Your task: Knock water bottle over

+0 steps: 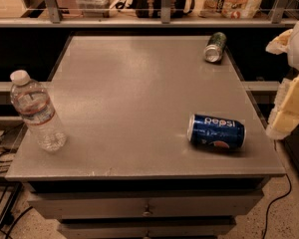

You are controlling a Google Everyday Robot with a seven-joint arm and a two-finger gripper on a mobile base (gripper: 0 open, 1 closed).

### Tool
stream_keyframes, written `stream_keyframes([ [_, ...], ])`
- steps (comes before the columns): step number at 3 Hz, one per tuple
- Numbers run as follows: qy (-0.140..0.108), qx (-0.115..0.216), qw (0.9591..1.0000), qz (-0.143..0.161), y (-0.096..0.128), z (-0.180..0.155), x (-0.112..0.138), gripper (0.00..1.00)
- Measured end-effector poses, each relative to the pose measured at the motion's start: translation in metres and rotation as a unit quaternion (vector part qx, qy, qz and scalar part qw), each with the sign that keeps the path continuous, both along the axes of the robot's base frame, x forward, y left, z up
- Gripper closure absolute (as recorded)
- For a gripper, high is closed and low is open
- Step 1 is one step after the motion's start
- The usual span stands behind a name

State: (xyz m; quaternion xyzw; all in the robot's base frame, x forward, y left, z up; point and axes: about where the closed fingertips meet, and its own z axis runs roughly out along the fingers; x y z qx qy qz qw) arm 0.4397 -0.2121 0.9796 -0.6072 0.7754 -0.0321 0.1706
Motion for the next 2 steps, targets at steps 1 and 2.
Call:
stream_keyframes([
  [1,-0.011,0.039,0.9988,0.028,0.02,0.002,0.008,0.0],
  [2,-0.023,0.103,0.9923,0.065,0.057,0.001,0.021,0.0],
])
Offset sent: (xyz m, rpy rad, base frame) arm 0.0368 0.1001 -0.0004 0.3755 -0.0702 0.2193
